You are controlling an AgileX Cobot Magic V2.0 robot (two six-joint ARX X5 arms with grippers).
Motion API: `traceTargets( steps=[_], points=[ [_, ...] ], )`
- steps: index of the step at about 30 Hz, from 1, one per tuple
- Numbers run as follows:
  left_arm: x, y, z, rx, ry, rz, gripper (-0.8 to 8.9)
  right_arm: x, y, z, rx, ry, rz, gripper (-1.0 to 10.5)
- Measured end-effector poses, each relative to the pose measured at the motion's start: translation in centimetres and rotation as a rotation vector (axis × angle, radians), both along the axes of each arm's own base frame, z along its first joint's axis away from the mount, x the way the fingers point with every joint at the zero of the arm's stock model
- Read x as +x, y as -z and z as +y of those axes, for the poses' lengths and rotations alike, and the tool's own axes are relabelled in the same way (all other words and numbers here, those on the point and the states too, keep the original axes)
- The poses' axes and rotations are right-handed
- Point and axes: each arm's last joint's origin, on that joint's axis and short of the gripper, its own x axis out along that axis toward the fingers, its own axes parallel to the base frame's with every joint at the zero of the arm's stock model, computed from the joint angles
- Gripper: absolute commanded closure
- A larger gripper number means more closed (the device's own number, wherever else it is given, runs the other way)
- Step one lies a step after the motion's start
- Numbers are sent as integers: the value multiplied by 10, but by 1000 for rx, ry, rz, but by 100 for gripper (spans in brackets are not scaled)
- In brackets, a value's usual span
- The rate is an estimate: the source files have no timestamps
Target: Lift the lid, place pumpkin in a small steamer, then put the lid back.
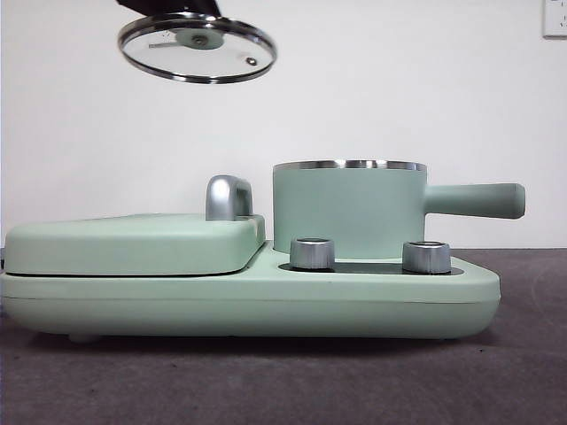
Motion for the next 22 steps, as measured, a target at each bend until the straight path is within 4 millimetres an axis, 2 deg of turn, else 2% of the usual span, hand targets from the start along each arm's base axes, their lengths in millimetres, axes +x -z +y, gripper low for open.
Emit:
traceTargets(
  steps=[4, 12, 22],
  points=[
    [-6, -1, -12, -5, 43, -8, 804, -25, 19, -22, 96, 35, -43, 407],
    [-6, 3, -37, -26, 110, -42, 804, -48, 64, -50, 188, 98, -86, 407],
    [11, 36, -77, -39, 159, -3, 804, -68, 88, -85, 317, 172, -145, 408]
  ],
)
